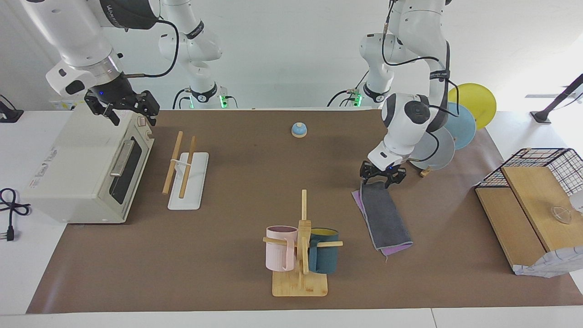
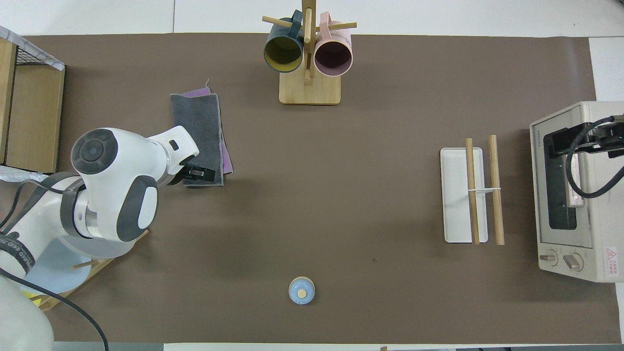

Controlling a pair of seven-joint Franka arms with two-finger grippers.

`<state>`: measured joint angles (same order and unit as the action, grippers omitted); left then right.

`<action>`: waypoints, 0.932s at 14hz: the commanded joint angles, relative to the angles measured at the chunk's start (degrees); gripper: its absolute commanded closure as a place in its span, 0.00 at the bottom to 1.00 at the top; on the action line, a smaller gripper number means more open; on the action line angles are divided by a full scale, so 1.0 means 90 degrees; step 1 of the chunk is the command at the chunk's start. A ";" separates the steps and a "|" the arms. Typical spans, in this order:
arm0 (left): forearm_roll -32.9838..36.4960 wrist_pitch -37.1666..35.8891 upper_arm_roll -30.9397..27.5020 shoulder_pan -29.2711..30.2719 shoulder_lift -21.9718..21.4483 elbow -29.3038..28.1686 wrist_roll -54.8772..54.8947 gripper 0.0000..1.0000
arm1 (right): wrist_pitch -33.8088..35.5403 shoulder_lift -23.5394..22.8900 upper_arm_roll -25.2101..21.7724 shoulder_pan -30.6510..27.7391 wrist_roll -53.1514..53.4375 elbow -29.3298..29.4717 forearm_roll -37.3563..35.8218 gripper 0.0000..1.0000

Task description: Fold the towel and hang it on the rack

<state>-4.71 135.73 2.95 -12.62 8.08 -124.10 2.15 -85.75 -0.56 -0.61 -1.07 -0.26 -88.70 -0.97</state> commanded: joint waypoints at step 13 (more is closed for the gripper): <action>-0.2650 0.0426 0.0053 0.0845 0.0811 0.0410 0.1060 0.01 | -0.0014 0.0121 -0.0029 -0.0008 -0.0147 -0.0154 -0.0010 0.00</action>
<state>-27.19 138.78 3.45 -4.83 14.77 -121.22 10.86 -85.75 -0.56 -0.61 -1.07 -0.26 -88.70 -0.97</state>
